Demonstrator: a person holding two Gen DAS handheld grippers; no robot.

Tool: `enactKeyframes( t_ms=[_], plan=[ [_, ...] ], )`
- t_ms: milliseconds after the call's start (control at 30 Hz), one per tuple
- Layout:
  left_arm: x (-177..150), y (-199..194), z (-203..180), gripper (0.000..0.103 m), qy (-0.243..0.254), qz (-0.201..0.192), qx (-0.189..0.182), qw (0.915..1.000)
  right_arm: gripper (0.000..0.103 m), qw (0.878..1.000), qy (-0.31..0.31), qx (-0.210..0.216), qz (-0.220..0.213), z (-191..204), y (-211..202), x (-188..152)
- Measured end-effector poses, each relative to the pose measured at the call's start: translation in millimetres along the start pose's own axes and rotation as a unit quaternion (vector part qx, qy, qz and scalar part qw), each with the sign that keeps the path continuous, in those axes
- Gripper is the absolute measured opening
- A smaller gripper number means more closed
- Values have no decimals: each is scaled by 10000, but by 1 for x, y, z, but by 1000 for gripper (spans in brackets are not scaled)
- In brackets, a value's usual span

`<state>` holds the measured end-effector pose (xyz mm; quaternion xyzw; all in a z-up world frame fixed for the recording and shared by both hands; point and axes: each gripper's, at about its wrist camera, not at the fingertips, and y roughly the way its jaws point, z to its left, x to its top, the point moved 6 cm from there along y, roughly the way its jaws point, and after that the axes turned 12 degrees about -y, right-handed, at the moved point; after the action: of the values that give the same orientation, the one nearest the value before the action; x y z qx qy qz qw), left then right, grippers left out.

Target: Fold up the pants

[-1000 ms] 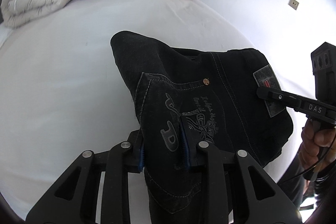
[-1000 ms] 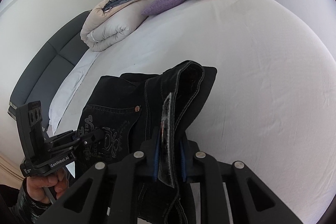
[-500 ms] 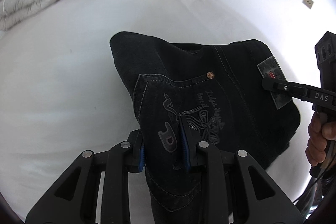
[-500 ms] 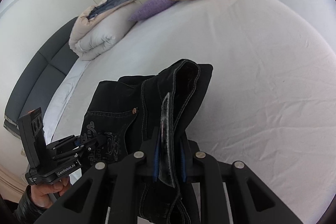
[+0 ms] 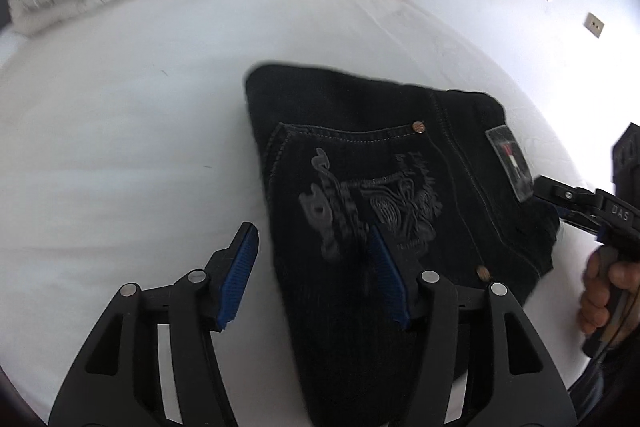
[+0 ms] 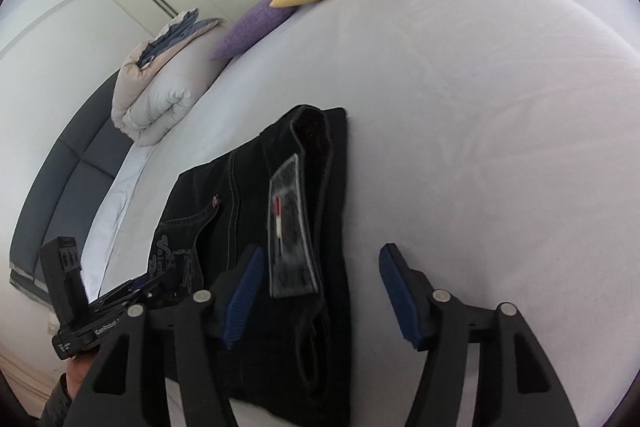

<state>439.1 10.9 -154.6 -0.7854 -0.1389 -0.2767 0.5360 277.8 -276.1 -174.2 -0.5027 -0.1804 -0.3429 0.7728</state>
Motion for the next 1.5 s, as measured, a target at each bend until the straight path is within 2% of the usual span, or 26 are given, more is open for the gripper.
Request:
enactKeyframes(
  t_ms=[33, 100, 133, 167, 200, 233, 267, 333, 367, 567, 600, 667, 733, 767, 833, 967, 1067, 1267, 1500],
  plan=[
    [-4, -14, 0, 62, 67, -216, 77, 9997, 65, 9999, -24, -126, -67, 1, -12, -6],
    [-6, -46, -6, 82, 236, -803, 308, 9960, 67, 9984, -149, -449, -299, 6, -41, -19],
    [-9, -67, -11, 85, 368, -1195, 483, 9910, 67, 9966, -271, -631, -458, 11, -56, -24],
    [-12, -88, -15, 95, 491, -1563, 665, 9842, 70, 9933, -427, -831, -674, 18, -75, -27],
    [-14, -114, -22, 103, 592, -1988, 919, 9739, 72, 9890, -556, -1024, -906, 24, -94, -29],
    [-21, -140, -29, 103, 624, -2303, 1102, 9648, 81, 9826, -692, -1217, -1220, 34, -117, -31],
    [-24, -169, -34, 103, 614, -2733, 1298, 9512, 90, 9774, -778, -1321, -1457, 42, -134, -31],
    [-28, -205, -50, 103, 560, -3199, 1468, 9343, 100, 9601, -979, -1578, -2090, 61, -179, -32],
    [-31, -228, -56, 103, 553, -3469, 1624, 9221, 103, 9507, -1071, -1670, -2383, 71, -198, -31],
    [-53, -308, -76, 103, 520, -4123, 2016, 8870, 103, 8991, -1453, -2088, -3561, 118, -295, -27],
    [-58, -318, -78, 103, 492, -4092, 2026, 8883, 103, 8902, -1524, -2150, -3717, 129, -306, -24],
    [-66, -332, -80, 103, 470, -3903, 1942, 8987, 103, 8709, -1657, -2235, -4051, 146, -332, -26],
    [-75, -341, -80, 103, 457, -3743, 1989, 9046, 103, 8602, -1725, -2247, -4240, 160, -351, -28],
    [-79, -343, -78, 103, 437, -3665, 2049, 9065, 103, 8604, -1734, -2207, -4254, 164, -355, -29],
    [-92, -346, -79, 103, 374, -3472, 2062, 9141, 103, 8686, -1770, -2060, -4145, 171, -359, -31],
    [-104, -328, -67, 103, 72, -2748, 1876, 9430, 103, 8803, -1950, -2035, -3816, 179, -353, -39],
    [-112, -309, -54, 103, -120, -2365, 1787, 9550, 103, 8905, -2019, -2172, -3452, 175, -337, -48],
    [-116, -264, -29, 103, -271, -1857, 1741, 9667, 103, 9212, -1933, -2135, -2615, 166, -287, -63],
    [-123, -210, -9, 103, -442, -1367, 1640, 9759, 103, 9362, -1916, -2245, -1909, 163, -239, -73]
  ],
)
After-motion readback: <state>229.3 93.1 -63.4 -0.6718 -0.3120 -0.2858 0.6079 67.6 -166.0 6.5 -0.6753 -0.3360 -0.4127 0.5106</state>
